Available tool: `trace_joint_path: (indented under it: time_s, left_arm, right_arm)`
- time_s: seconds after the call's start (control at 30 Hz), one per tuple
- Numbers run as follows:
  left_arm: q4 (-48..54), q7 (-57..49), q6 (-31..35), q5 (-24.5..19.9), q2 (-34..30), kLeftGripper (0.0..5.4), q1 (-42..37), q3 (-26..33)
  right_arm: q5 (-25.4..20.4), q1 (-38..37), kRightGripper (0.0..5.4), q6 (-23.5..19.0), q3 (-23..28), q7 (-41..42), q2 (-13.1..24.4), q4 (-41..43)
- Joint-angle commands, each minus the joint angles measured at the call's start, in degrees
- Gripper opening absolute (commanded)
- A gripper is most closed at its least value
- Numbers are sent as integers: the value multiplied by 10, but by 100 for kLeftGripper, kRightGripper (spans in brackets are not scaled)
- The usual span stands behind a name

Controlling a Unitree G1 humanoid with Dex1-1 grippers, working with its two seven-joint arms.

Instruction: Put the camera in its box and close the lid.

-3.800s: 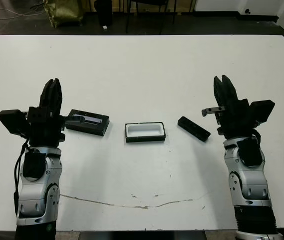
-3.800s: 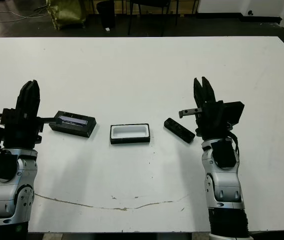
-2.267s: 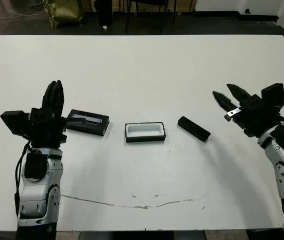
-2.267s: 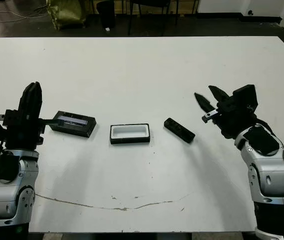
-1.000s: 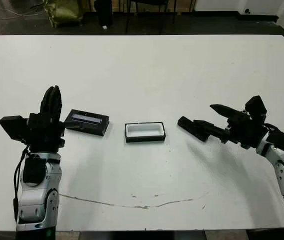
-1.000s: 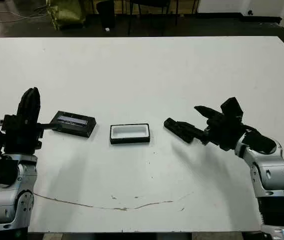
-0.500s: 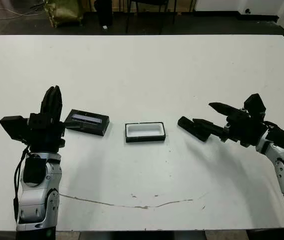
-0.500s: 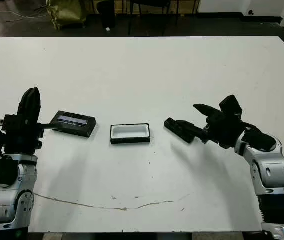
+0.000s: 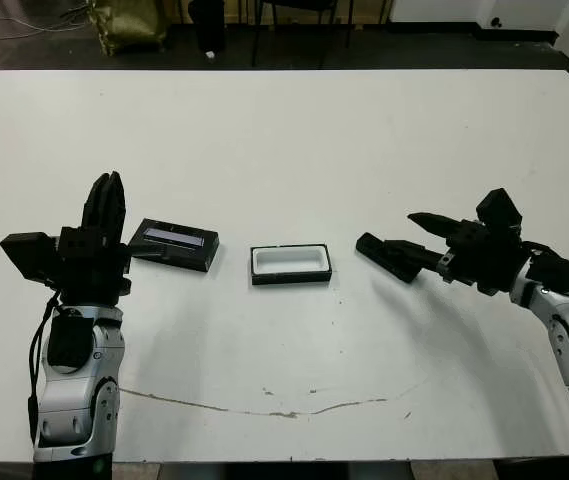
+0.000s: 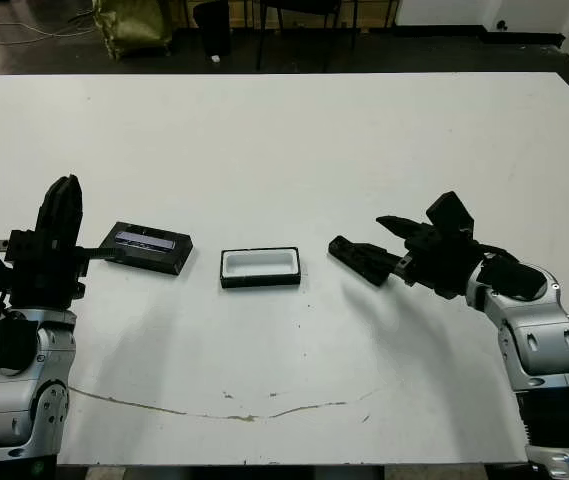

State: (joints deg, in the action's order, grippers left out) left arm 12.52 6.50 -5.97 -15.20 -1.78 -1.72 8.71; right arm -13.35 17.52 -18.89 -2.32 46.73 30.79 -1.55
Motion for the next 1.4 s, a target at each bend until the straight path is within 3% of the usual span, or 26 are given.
trace_joint_path:
  time_s: [0.03, 0.2, 0.27, 0.37, 0.9, 1.4]
  left_arm:
    - [-9, 0, 5, -1, 1, 0, 11, 0]
    - [-12, 0, 2, 6, -1, 0, 11, -1]
    - [-11, 0, 1, 7, -1, 0, 11, -1]
    - [-14, 0, -2, 9, -1, 0, 11, -1]
    - [-11, -4, 2, 11, 0, 0, 11, -2]
    - [-13, -3, -1, 9, 2, 0, 11, -1]
  right_arm:
    - [18, 2, 221, -1, -13, 0, 8, -12]
    - [31, 3, 156, 4, -19, -1, 5, -21]
    - [33, 3, 153, 7, -20, 2, 4, -27]
    - [37, 5, 179, 13, -24, 5, 5, -34]
    - [24, 15, 533, 15, -23, 47, 10, -50]
    - [23, 18, 537, 9, -23, 54, 6, -67]
